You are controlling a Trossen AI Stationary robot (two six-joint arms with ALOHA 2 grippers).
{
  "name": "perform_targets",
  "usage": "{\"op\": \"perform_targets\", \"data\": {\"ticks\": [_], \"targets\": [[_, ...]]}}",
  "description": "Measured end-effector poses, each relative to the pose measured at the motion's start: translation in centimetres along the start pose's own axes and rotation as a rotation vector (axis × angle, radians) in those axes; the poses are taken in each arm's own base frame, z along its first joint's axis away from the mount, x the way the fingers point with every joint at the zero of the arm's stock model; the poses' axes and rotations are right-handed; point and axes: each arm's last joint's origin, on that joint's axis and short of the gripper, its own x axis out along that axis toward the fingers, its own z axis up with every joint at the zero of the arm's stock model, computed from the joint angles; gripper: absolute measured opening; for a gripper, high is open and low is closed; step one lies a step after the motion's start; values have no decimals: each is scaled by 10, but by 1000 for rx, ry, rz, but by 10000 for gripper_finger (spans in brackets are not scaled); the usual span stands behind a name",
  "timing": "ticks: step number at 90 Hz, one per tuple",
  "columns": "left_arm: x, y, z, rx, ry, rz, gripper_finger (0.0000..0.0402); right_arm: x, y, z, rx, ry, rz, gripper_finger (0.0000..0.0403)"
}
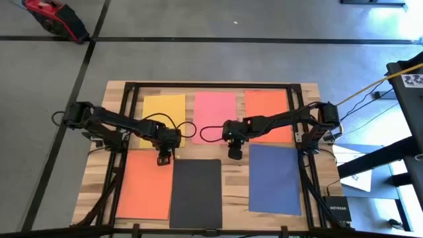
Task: Organize paper
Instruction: Stack the orange paper on the top of the orange paper
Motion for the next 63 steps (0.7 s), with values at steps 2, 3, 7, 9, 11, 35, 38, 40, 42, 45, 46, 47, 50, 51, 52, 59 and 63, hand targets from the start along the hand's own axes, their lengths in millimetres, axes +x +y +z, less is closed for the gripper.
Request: {"op": "perform_targets", "data": {"ticks": [2, 3, 7, 9, 11, 35, 38, 40, 42, 45, 46, 47, 50, 51, 52, 59, 63], "targets": [[0, 0, 0, 0, -1, 9, 150, 0, 0, 0, 0, 0, 0, 74], [0, 0, 0, 0, -2, 12, 147, 0, 0, 0, 0, 0, 0, 74], [0, 1, 0, -1, -2, 16, 134, 0, 0, 0, 0, 0, 0, 74], [0, 1, 0, 0, -2, 18, 128, 0, 0, 0, 0, 0, 0, 74], [0, 1, 0, 0, -2, 19, 120, 0, 0, 0, 0, 0, 0, 74], [0, 0, 0, 24, 0, 12, 31, 0, 0, 0, -1, 0, 0, 74], [0, 0, 0, 25, -2, 12, 24, 0, 0, 0, -1, 0, 0, 74], [0, 0, 0, 24, -2, 12, 21, 0, 0, 0, -1, 0, 0, 74], [0, 1, 0, 20, -2, 12, 19, 0, 0, 0, -1, 0, 0, 74], [0, 1, 0, 18, -2, 11, 17, 0, 0, 0, -1, 0, 0, 74], [0, 1, 0, 18, -2, 11, 17, 0, 0, 0, -1, 0, 0, 74], [0, 1, 0, 19, -2, 11, 17, 0, 0, 0, -1, 0, 0, 74], [0, 1, 0, 17, -3, 12, 19, 0, 0, 0, -1, 0, 0, 74], [0, 2, 0, 16, -3, 12, 21, 0, 0, 0, -1, 0, 0, 74], [0, 2, 0, 16, -3, 12, 22, 0, 0, 0, -1, 0, 0, 74], [0, 2, 0, -2, -4, 12, 36, 0, 0, 0, -1, 0, 0, 74], [0, 1, 0, -23, -2, 4, 46, 0, 0, 0, -1, 0, 0, 74]]}}
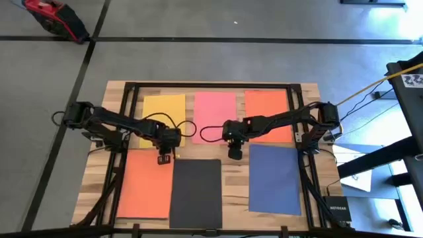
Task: Organize paper
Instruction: Stack the orange paper on the top of the orange paper
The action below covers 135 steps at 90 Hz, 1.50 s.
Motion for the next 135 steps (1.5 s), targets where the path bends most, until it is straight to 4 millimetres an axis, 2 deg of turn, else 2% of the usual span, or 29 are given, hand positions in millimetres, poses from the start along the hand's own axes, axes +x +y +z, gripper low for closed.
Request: {"op": "perform_targets", "data": {"ticks": [13, 36, 50, 63, 76, 107, 135], "targets": [[-1, -3, 0, -41, 25, -89, 87, 0, 0, 0, 0, 0, 0, 74], [-1, -2, 1, -22, 9, -77, 157, 0, 0, 0, 0, 0, 0, 74], [10, -1, -3, -21, -11, -79, 181, 0, 0, 0, 0, 0, 0, 74], [18, 0, -7, -8, -1, -58, 187, 0, 0, 0, 0, -1, -1, 74], [16, 1, -6, -9, 4, -36, 165, 0, 0, 0, -3, -2, -4, 74], [0, -3, 7, -12, 32, -48, 50, 0, 0, 2, -4, -19, -3, 74], [-11, -4, 13, 22, 55, -50, 5, 0, 0, 3, -6, -29, -1, 74]]}}
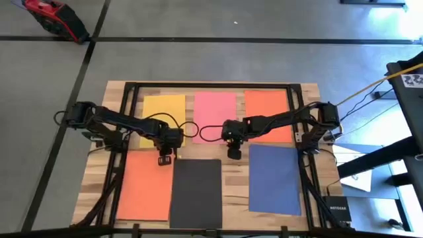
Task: Organize paper
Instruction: Stack the orange paper on the top of the orange paper
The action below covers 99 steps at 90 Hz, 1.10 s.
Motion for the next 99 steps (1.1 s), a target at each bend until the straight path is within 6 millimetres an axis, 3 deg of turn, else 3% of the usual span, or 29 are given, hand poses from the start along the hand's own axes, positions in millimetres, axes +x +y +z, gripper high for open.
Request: {"op": "perform_targets", "data": {"ticks": [24, 51, 72, 86, 99], "targets": [[-9, 0, 8, -5, -27, -3, 0, 0, 1, 4, -3, -41, 28, 74], [-20, -2, 19, -31, -94, 3, 0, -3, 10, 17, -118, -172, 278, 74], [-34, -2, 21, -46, -194, 12, 0, -12, 9, 14, -203, -153, 246, 74], [-51, 3, 17, -70, -271, 51, 0, -21, 10, 21, -221, -315, 223, 74], [-70, 5, 9, -95, -351, 86, 0, -19, 10, 23, -163, -582, 232, 61]]}}
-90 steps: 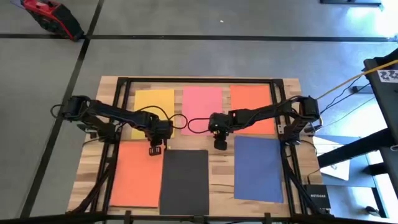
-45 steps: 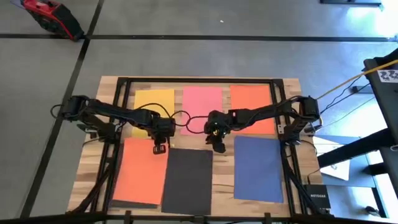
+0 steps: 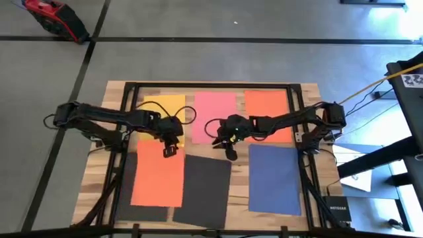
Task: Organize paper
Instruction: Stack the orange paper on the top of the orange paper
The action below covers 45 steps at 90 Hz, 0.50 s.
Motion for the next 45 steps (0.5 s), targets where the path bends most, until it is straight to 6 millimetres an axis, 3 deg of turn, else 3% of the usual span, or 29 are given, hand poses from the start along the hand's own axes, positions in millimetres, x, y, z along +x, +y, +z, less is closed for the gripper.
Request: {"op": "perform_targets", "data": {"ticks": [7, 24, 45], "targets": [[-12, 1, -1, -13, -54, 18, 0, 2, -1, -1, 44, -130, -29, 50], [-35, 5, -3, -34, -155, 49, 0, 13, -5, 1, 179, -234, -39, 42], [-32, 5, -3, -28, -147, 61, 0, 36, -3, 21, 181, -265, -10, 89]]}}
